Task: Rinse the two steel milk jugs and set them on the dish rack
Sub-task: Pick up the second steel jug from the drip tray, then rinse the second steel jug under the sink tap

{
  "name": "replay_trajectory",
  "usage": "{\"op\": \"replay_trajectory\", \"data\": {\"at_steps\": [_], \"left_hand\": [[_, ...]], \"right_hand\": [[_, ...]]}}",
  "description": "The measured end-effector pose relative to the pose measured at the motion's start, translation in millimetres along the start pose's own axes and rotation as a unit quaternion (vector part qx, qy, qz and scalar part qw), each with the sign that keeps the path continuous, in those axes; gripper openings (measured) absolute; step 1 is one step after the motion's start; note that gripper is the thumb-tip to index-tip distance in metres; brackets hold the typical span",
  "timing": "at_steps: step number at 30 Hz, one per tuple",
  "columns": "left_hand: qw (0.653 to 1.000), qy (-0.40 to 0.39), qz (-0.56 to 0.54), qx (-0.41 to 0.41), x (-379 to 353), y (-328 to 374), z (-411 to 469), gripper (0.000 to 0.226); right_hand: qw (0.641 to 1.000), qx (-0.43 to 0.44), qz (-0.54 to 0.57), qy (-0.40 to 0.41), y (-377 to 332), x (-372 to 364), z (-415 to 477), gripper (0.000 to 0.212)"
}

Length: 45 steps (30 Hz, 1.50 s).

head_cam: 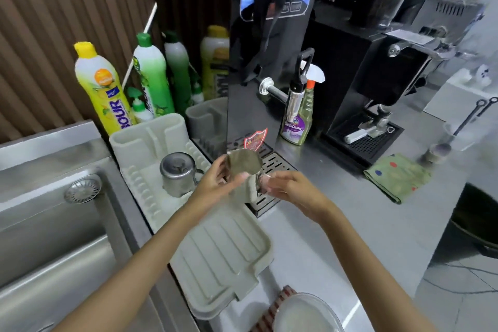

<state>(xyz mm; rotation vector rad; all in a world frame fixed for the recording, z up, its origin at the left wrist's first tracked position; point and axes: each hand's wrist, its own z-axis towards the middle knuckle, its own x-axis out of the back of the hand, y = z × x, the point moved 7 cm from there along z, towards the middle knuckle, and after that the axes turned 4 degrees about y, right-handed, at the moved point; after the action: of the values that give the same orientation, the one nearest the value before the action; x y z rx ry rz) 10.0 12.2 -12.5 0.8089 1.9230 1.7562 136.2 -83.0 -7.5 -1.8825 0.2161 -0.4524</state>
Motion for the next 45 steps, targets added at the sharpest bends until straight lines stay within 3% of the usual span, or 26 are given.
{"op": "replay_trajectory", "data": {"at_steps": [1, 4, 5, 10, 12, 17, 21, 26, 32, 45], "left_hand": [[1.000, 0.030, 0.001, -0.008, 11.8, -1.0, -11.9, 0.053], [0.993, 0.113, 0.018, -0.006, 50.1, -11.3, -47.2, 0.117], [0.989, 0.146, 0.006, 0.003, 66.1, -14.6, -58.6, 0.121], [0.946, 0.319, -0.060, 0.004, 157.8, -32.5, -116.4, 0.075], [0.928, 0.369, -0.059, 0.008, 196.4, -42.3, -142.0, 0.066], [0.885, 0.460, -0.051, 0.046, 280.2, -82.1, -211.1, 0.101], [0.869, 0.488, -0.033, 0.078, 330.1, -101.7, -254.3, 0.091], [0.859, 0.505, 0.065, 0.053, 371.4, -101.1, -286.2, 0.072], [0.845, 0.497, 0.197, 0.015, 377.0, -91.2, -298.4, 0.082], [0.842, 0.498, 0.201, 0.046, 357.0, -101.7, -311.0, 0.090]], "right_hand": [[0.999, 0.010, -0.030, -0.017, -11.4, -9.8, 0.0, 0.021], [0.993, 0.047, -0.102, -0.049, -46.4, -51.2, 5.8, 0.022], [0.991, 0.053, -0.110, -0.061, -55.3, -69.3, 8.4, 0.020], [0.982, 0.057, -0.106, -0.145, -79.2, -184.6, 9.4, 0.009], [0.983, 0.053, -0.093, -0.152, -78.2, -233.6, 7.2, 0.017], [0.975, 0.049, -0.072, -0.205, -57.2, -352.1, -5.7, 0.016], [0.974, 0.006, -0.021, -0.227, -38.5, -422.6, -20.0, 0.024], [0.968, -0.017, 0.055, -0.243, -35.3, -470.8, -43.0, 0.019], [0.967, -0.022, 0.135, -0.217, -25.5, -483.2, -54.9, 0.025], [0.985, -0.011, 0.063, -0.163, -25.5, -461.9, -63.6, 0.014]]}}
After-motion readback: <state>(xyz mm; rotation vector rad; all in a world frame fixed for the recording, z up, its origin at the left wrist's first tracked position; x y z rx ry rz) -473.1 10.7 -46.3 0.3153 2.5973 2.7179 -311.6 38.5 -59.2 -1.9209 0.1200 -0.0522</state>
